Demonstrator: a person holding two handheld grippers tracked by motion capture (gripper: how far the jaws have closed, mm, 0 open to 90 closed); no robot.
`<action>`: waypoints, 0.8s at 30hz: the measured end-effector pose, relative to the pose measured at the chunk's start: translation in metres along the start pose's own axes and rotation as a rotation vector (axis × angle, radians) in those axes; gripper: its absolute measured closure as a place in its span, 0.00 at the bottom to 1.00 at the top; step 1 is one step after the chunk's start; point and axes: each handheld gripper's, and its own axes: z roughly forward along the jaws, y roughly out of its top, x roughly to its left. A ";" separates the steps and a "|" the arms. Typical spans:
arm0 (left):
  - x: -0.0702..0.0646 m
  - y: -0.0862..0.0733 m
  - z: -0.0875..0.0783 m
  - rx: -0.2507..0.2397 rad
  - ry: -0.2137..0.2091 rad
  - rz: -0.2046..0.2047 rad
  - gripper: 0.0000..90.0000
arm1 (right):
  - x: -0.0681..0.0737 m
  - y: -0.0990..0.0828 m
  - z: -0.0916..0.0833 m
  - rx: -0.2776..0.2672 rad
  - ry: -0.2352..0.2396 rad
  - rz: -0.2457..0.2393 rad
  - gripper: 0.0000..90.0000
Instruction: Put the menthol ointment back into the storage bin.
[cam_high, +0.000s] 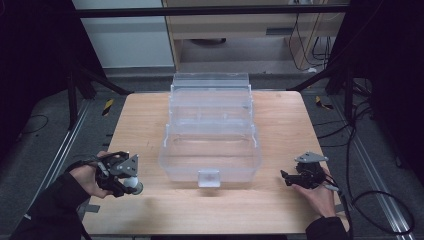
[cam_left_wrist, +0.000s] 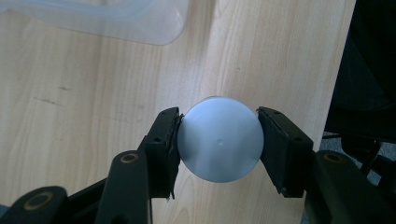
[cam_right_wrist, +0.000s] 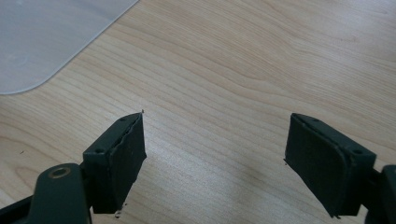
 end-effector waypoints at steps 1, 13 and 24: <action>0.001 0.001 -0.003 -0.002 0.002 0.000 0.56 | 0.000 0.000 0.000 0.001 0.001 0.000 0.22; 0.019 0.012 -0.037 -0.044 0.041 -0.014 0.56 | 0.000 0.000 0.000 0.004 0.003 -0.001 0.22; 0.035 0.024 -0.061 -0.082 0.068 -0.032 0.56 | 0.001 -0.001 0.001 0.012 0.002 -0.012 0.22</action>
